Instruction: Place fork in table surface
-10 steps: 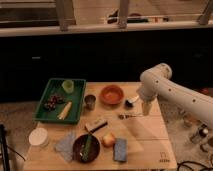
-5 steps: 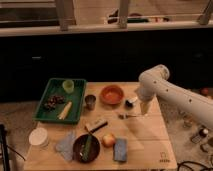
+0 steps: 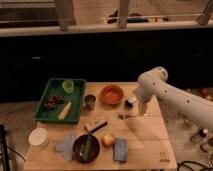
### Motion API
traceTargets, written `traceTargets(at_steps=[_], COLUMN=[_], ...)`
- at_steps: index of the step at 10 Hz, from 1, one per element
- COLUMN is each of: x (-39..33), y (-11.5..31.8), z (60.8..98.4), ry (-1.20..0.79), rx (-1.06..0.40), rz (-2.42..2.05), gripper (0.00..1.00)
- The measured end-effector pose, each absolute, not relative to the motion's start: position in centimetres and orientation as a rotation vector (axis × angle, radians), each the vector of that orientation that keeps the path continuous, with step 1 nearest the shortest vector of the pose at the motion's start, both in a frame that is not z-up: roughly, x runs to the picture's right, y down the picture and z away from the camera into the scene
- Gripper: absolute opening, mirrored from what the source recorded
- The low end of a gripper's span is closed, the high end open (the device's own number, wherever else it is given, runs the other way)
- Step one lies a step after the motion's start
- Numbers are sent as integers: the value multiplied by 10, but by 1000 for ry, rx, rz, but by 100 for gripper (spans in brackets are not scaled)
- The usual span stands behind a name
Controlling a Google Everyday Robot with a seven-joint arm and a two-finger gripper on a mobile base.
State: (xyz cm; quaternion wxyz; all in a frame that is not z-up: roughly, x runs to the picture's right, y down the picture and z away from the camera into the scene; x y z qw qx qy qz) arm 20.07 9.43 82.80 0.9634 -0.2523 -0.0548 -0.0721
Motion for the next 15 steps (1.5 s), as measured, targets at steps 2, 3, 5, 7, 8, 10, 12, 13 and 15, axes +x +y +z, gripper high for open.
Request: traceTargets(at_steps=[2, 3, 5, 7, 8, 10, 12, 13, 15], x=[198, 195, 195, 196, 196, 202, 200, 203, 204], y=[110, 117, 122, 129, 133, 146, 155, 161, 168], z=[838, 844, 848, 849, 848, 843, 843, 843, 847], ry=[-116, -119, -124, -134, -143, -154, -172, -177, -187], rx=[-534, -545, -558, -580, -590, -627, -656, -674, -701], rz=[-158, -168, -181, -191, -202, -222, -247, -255, -271], gripper=[80, 80, 80, 80, 80, 80, 80, 80, 80])
